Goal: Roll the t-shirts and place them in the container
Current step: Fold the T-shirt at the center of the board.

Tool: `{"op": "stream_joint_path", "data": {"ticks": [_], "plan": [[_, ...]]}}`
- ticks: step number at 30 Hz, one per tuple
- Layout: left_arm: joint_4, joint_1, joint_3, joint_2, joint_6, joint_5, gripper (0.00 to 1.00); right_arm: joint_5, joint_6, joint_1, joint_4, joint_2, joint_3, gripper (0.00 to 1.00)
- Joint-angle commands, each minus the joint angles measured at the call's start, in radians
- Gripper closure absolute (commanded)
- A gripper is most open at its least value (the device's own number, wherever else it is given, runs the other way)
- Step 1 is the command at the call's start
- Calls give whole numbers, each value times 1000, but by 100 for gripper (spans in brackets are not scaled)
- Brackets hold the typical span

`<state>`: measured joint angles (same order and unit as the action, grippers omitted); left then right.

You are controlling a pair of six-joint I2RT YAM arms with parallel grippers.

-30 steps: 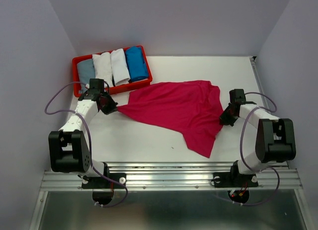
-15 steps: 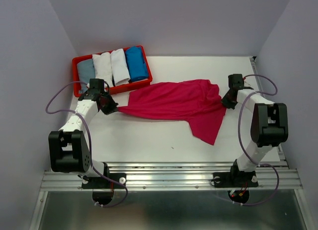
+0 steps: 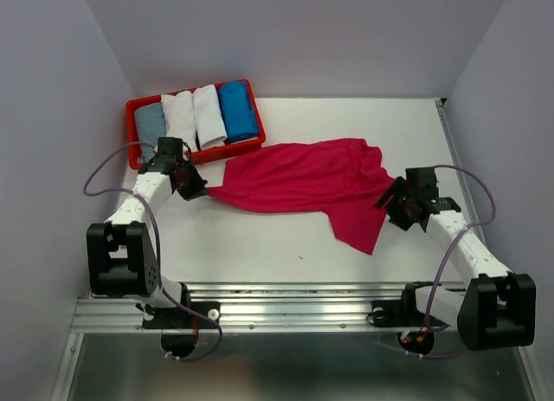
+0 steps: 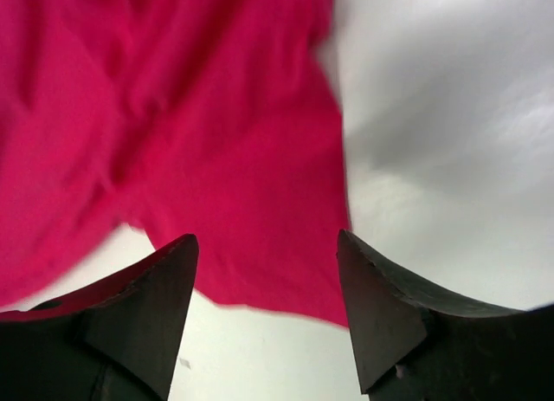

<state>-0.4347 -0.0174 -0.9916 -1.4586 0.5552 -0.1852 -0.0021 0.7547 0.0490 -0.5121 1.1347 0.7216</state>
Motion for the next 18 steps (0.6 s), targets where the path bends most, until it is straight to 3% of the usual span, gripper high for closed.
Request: {"op": "stream_joint_path", "data": {"ticks": [1, 9, 18], "plan": [[11, 7, -22, 6, -28, -8, 100, -61, 151, 90, -68, -67, -94, 26], [24, 7, -2, 14, -18, -11, 100, -50, 320, 137, -120, -177, -205, 25], [27, 7, 11, 21, -18, -10, 100, -27, 422, 166, -83, -156, -273, 25]]}}
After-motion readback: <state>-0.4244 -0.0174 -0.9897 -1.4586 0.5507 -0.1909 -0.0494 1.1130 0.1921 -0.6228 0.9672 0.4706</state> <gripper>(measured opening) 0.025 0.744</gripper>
